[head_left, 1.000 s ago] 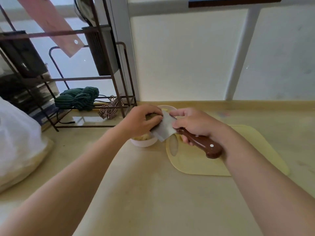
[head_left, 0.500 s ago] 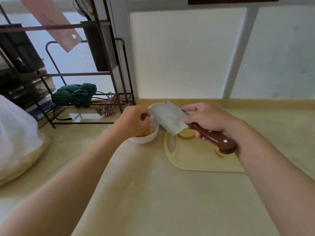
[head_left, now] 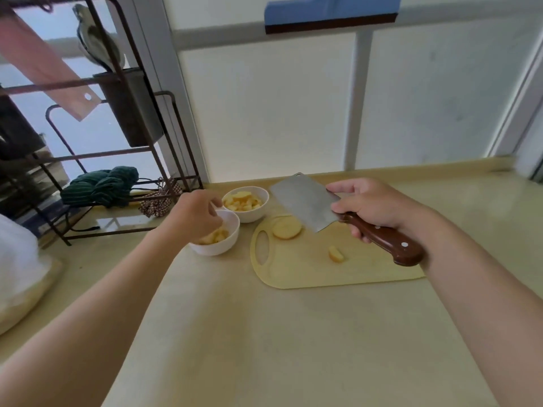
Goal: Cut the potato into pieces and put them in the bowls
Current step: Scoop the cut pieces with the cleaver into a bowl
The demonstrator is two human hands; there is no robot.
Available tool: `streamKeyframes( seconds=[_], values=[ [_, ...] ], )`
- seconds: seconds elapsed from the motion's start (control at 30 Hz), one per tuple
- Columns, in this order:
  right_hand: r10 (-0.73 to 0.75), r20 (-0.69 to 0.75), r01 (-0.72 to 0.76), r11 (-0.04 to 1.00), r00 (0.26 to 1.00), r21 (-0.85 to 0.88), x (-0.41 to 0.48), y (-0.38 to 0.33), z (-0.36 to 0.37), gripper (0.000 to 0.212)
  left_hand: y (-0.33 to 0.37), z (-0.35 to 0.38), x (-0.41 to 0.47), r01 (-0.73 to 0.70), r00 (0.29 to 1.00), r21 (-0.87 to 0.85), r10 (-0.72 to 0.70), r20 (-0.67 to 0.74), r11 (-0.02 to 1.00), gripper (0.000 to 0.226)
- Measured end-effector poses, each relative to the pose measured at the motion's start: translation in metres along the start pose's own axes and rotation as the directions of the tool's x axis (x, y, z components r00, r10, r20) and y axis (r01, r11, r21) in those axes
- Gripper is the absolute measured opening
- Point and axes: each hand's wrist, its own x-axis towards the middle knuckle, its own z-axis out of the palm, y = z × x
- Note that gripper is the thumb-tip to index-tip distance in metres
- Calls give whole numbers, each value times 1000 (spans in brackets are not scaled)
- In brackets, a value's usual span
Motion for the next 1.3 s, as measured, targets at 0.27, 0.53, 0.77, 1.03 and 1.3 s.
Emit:
streamKeyframes(
  seconds=[0.27, 0.53, 0.77, 1.03, 1.3],
  values=[
    [48, -216, -40, 998, 975, 42, -36, 32, -47, 50, 70, 19, -23, -226, 969, -75, 216, -119, 971, 19],
    [105, -407, -133, 990, 907, -40, -69, 89, -85, 57, 140, 96, -55, -229, 953, -84, 241, 186, 970, 21],
    [171, -389, -210, 976, 905, -60, -81, 124, -93, 61, 155, 117, -60, -281, 947, -103, 293, 132, 954, 18],
    [105, -279, -155, 974, 955, -165, -75, 121, -77, 46, 162, 123, -62, -277, 953, -179, 294, 73, 944, 26],
    [57, -167, -94, 970, 984, -223, -66, 109, -37, 41, 172, 132, -61, -291, 949, -260, 312, 45, 921, 18]
  ],
)
